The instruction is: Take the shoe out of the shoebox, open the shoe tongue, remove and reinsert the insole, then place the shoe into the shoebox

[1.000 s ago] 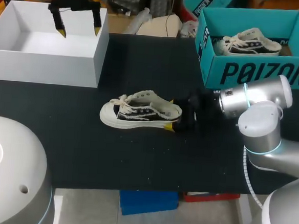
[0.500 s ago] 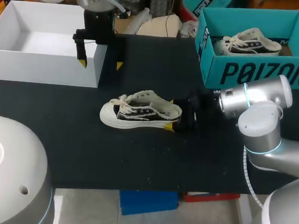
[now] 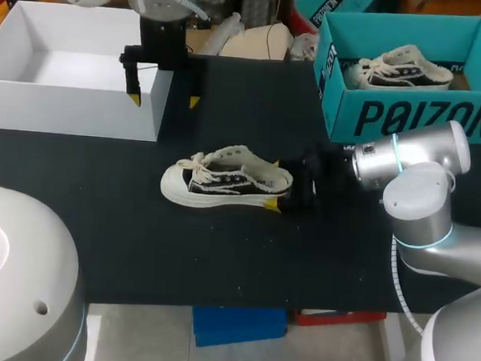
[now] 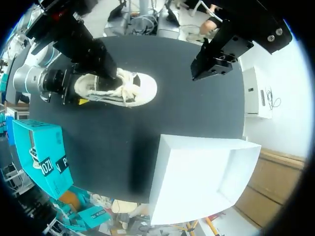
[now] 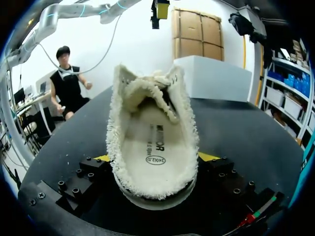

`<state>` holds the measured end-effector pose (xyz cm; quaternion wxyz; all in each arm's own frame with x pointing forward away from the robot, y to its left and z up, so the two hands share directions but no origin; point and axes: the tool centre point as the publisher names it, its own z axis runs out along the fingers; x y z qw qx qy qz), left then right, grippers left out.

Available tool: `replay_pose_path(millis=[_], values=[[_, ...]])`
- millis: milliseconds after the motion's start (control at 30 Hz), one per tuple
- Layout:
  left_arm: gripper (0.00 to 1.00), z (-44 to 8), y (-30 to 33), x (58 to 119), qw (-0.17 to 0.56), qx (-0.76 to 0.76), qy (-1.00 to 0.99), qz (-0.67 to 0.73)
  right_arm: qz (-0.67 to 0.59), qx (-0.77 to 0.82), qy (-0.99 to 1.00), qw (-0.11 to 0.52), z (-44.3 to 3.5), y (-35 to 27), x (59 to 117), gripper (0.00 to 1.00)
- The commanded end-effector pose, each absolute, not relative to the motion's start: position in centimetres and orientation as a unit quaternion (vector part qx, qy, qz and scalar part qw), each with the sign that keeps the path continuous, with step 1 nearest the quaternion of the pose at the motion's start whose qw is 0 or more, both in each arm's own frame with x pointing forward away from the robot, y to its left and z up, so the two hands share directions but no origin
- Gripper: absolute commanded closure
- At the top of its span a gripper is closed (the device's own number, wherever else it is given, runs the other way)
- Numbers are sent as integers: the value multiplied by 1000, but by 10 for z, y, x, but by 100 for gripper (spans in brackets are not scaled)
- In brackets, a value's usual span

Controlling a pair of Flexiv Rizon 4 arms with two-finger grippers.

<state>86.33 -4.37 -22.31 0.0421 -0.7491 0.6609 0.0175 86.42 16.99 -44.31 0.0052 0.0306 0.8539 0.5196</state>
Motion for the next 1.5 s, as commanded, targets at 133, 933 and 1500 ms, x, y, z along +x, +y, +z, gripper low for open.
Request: replay_pose_path(millis=[133,933,1500], values=[[0,-244,-114,828,138,-731,667,35,519,32,854,6,-447,172,865,100],[0,-331,-190,825,122,-700,687,151,519,32,854,6,-447,172,865,100],[0,-365,-190,846,159,-668,705,175,519,32,854,6,-447,172,865,100]])
